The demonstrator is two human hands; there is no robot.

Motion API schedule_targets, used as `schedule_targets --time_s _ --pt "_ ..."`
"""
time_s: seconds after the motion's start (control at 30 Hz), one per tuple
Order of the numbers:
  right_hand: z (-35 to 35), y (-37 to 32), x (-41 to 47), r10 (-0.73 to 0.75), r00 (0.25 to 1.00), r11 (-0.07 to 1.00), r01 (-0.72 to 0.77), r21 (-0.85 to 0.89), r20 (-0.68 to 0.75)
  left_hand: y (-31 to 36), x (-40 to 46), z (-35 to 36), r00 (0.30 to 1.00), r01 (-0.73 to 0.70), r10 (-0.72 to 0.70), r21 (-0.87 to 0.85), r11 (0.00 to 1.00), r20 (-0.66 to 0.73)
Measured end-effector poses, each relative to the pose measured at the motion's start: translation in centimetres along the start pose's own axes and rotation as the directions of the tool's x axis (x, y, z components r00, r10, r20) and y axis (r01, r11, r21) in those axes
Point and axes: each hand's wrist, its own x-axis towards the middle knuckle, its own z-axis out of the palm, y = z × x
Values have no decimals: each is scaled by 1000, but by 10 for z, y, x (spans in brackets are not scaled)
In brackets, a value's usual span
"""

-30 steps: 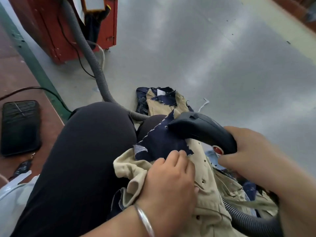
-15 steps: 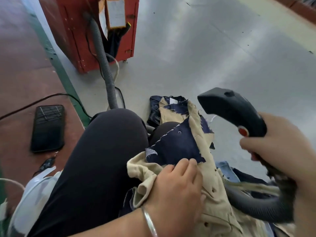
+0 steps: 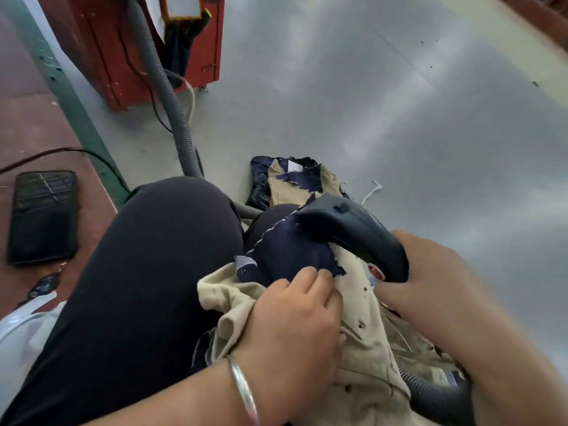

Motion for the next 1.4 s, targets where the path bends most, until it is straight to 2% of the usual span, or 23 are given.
schedule_targets --time_s 0.4,0.53,0.63,0.73,0.83,0.93,1.1,1.3,1.4 --pt "-1 -18 22 27 999 999 -28 33 26 -1 -1 4 1000 13 -14 -9 1000 -26" --pt "1 -30 62 50 999 997 -51 57 19 -1 -1 2 1000 -2 1 -27 1000 -21" --pt "-1 -29 94 121 991 984 -127 122 56 -1 -3 1 1000 -16 15 -34 999 -12" --pt "-14 -14 93 155 988 961 -155 228 17 -2 -5 2 1000 -24 23 -38 999 -16" --pt "-29 5 53 93 993 956 -70 284 -67 0 -7 5 999 -20 19 -18 1000 -34" --pt "-34 19 6 48 990 978 -20 208 -133 2 -7 9 998 -25 26 8 1000 -60" --pt "-28 23 -47 90 996 987 -86 132 -23 1 -5 9 996 -31 34 35 999 -80" --pt "-10 2 -38 109 990 979 -92 -184 85 3 -1 4 994 -26 31 50 998 -106" --pt "-8 -21 -23 94 993 972 -77 -222 67 0 1 3 993 -9 14 41 999 -117"
